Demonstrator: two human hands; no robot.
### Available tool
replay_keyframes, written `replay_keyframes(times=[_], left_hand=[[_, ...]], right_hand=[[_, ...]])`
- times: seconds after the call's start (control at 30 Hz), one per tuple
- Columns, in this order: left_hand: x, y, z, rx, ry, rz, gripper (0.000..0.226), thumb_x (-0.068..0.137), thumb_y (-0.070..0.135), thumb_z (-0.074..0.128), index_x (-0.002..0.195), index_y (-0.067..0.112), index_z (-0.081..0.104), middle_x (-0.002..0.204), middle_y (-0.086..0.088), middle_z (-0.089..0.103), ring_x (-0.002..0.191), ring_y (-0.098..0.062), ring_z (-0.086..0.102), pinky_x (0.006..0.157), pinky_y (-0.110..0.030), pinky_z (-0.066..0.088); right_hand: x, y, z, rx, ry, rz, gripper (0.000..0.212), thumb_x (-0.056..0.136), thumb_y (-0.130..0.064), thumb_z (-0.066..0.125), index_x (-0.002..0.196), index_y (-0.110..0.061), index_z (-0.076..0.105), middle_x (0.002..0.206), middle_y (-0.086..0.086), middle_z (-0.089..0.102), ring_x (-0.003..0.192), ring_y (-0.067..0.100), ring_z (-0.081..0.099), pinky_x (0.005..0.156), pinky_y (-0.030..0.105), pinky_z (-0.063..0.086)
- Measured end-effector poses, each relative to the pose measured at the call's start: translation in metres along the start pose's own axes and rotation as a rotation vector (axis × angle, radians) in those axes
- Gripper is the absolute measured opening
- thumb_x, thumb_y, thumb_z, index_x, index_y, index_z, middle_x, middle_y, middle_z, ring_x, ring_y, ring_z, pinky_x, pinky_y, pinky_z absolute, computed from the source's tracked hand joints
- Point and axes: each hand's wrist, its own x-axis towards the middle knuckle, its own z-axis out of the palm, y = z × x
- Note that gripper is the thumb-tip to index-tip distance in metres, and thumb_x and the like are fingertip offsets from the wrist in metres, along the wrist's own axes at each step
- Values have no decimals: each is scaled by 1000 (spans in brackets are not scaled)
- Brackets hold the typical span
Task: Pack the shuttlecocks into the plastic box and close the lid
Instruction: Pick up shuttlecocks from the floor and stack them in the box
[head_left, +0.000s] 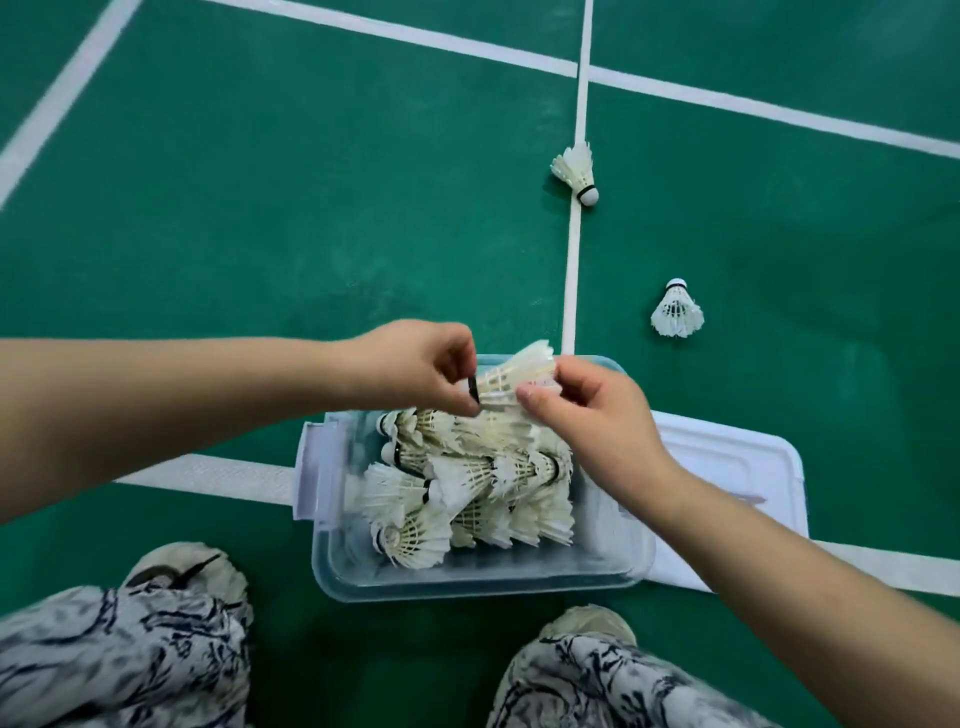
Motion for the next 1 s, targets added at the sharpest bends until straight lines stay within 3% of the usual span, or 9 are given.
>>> replay_keyframes(times=[0.13,0.23,0.37,0.47,0.6,0.73,0.83,0.9,1.0], left_hand=[[-18,-12,17,281,-111,60,27,73,33,72,87,24,50,80,13,58,75,-9,57,65,-19,43],[-24,-26,21,371,-200,34,23,77,34,68,84,24,50,71,15,53,66,-3,51,59,-16,38],[-24,-39,28,420,-308,-28,15,85,25,58,74,24,49,67,12,55,60,-1,50,63,-21,43],[-24,-39,37,516,-437,-36,5,86,22,53,82,21,54,76,6,59,69,-11,53,72,-29,46],[-18,-31,49,627,-456,8,19,90,25,47,101,17,59,100,-3,64,81,-13,46,75,-26,37],[-14,-23,54,598,-366,40,20,90,25,44,99,16,60,101,-2,66,81,-15,50,77,-28,42],[-11,-14,46,612,-150,140,22,92,30,42,94,16,59,93,-3,66,81,-20,55,74,-31,45],[-9,-9,39,641,55,263,25,93,33,40,95,16,58,92,-4,65,83,-23,58,70,-31,42],[1,-11,32,694,370,521,26,84,35,46,94,16,61,84,-4,67,75,-27,63,64,-31,48]], right_hand=[[-32,11,14,-122,-121,47,29,82,-24,61,64,-3,57,58,13,55,57,13,46,56,33,42],[-44,14,25,-363,-247,7,33,85,-26,56,55,-13,50,56,-2,49,56,14,46,57,31,41],[-50,18,41,-668,-478,-160,31,89,-31,48,64,-14,54,65,5,57,64,22,53,65,32,45],[-47,20,52,-818,-607,-216,30,94,-33,43,70,-16,50,74,9,56,69,23,47,66,32,40],[-35,25,57,-783,-738,-75,34,98,-32,39,84,-6,56,86,17,55,77,22,42,69,29,31],[-30,25,54,-723,-833,46,40,98,-36,39,96,-2,60,86,15,52,80,21,44,70,26,32],[-27,16,42,-636,-731,65,42,94,-45,43,89,-9,64,73,7,54,68,21,48,62,28,36],[-21,7,26,-533,-479,59,33,93,-44,47,82,-18,65,65,-1,55,59,17,50,58,27,40],[-6,3,-2,-511,-53,-49,22,93,-34,49,81,-24,65,70,-9,59,69,14,54,58,25,39]])
